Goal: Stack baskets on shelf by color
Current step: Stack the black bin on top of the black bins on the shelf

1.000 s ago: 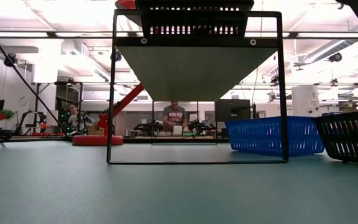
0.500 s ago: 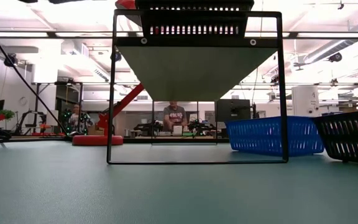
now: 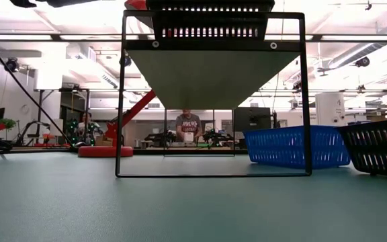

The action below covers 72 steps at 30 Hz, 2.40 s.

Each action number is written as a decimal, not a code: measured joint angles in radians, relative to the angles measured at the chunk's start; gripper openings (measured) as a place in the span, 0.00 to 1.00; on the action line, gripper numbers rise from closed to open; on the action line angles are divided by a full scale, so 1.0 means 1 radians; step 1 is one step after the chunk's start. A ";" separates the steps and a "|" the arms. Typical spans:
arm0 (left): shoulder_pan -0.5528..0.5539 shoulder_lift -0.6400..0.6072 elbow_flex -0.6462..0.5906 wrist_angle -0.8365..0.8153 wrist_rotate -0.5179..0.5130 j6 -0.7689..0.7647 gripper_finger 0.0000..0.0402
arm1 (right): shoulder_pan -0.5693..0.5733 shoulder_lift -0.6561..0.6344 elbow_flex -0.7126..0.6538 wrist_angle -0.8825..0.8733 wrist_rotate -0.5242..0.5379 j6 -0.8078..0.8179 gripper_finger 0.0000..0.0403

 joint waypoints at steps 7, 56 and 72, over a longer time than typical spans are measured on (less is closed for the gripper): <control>0.000 -0.032 -0.012 0.000 0.000 -0.001 0.17 | 0.093 -0.148 -0.247 0.163 0.092 0.098 0.02; -0.004 0.358 -0.014 0.596 0.004 -0.454 0.17 | 0.705 -0.009 -0.442 -0.124 0.147 1.364 0.02; -0.021 0.316 -0.007 0.611 0.004 -0.453 0.17 | 0.629 0.254 -0.180 -0.241 0.059 1.298 0.39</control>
